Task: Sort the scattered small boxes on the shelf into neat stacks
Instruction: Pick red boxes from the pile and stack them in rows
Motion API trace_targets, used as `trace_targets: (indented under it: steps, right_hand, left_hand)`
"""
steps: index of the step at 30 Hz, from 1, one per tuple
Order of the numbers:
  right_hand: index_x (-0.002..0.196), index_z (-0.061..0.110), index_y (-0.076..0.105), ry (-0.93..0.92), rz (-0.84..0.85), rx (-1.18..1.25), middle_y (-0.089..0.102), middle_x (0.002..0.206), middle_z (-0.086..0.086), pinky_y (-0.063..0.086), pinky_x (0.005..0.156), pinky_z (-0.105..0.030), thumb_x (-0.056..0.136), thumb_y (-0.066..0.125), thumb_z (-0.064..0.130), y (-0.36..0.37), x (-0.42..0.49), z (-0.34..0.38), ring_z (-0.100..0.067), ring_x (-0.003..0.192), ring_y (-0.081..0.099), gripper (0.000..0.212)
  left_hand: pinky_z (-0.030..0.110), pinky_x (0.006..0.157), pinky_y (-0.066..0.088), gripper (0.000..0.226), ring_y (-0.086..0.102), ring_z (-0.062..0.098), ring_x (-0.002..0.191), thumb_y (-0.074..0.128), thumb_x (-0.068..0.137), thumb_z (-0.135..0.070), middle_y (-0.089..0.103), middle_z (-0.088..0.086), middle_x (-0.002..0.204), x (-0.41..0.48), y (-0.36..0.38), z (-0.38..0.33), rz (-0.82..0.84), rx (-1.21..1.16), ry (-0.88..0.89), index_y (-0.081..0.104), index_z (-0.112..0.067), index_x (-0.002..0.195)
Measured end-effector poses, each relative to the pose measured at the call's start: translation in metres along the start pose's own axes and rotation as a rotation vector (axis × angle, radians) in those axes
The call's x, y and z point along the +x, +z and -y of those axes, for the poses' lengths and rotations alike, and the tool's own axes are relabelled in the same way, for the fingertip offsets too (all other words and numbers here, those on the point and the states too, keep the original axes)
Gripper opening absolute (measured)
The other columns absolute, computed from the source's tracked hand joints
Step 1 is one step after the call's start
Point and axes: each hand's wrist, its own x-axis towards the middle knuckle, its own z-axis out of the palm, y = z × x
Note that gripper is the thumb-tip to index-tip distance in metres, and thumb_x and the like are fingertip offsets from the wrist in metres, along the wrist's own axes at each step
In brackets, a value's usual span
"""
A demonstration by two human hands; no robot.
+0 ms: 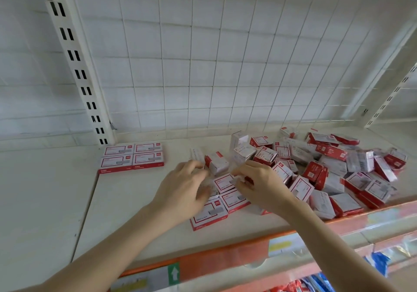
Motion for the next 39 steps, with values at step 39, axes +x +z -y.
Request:
trace_targets:
  steps: [39]
  right_hand:
    - [0.120, 0.018, 0.058, -0.131, 0.272, -0.173, 0.057, 0.109, 0.003, 0.039, 0.091, -0.026, 0.078, 0.066, 0.034, 0.003, -0.028, 0.003, -0.014, 0.100, 0.046, 0.045]
  left_hand:
    - [0.029, 0.108, 0.024, 0.051, 0.015, 0.015, 0.137, 0.052, 0.086, -0.048, 0.016, -0.005, 0.149, -0.052, -0.003, -0.035, 0.115, 0.103, -0.238, 0.046, -0.021, 0.128]
